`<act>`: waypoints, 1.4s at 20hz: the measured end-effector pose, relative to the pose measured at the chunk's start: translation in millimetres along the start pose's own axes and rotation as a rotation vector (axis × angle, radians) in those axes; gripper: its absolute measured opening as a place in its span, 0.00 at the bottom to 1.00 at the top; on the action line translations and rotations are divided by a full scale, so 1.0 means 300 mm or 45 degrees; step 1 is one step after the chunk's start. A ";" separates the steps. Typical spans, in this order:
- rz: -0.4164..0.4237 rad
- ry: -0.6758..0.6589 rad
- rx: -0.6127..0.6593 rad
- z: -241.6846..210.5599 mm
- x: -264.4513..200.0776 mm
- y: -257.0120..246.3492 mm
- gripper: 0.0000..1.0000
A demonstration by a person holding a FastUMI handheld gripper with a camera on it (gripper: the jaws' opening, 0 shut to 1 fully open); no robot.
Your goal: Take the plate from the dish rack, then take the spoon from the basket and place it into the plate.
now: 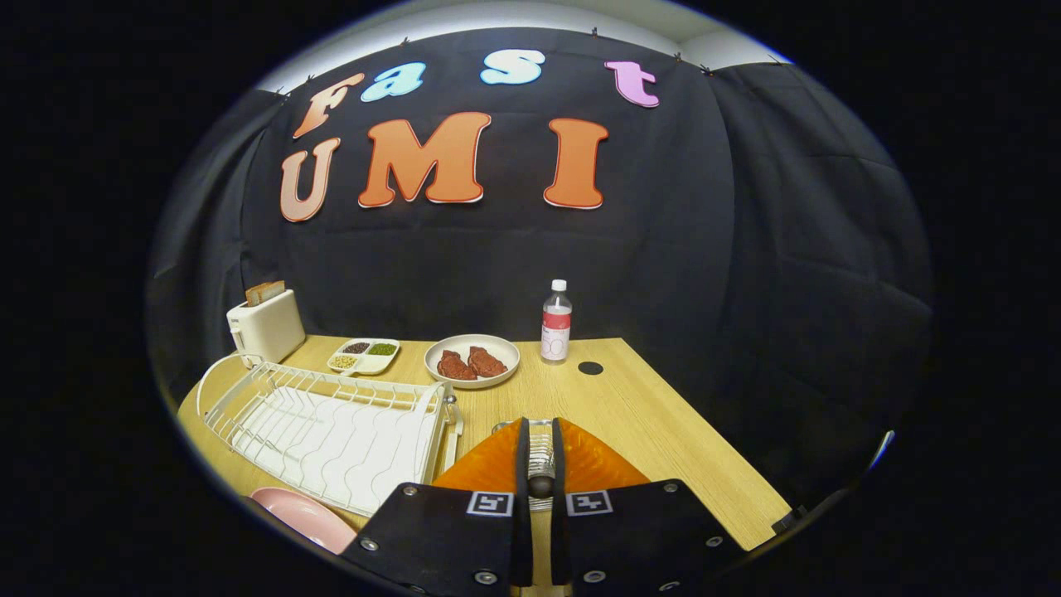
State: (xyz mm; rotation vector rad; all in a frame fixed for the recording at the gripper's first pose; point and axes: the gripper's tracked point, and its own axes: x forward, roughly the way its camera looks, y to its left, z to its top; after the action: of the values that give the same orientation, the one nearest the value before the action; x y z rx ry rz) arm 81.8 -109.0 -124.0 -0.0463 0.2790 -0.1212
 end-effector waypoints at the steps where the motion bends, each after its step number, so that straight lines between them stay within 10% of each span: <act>1: -0.009 -0.019 0.000 0.019 -0.020 0.004 0.09; 16: -0.098 -0.102 0.041 0.073 -0.308 0.114 0.09; 28: 0.032 -0.073 0.071 0.005 -0.483 0.359 0.09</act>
State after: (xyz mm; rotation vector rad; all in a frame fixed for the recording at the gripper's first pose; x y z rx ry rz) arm -43.8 16.0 -89.9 0.0091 0.2186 -0.1024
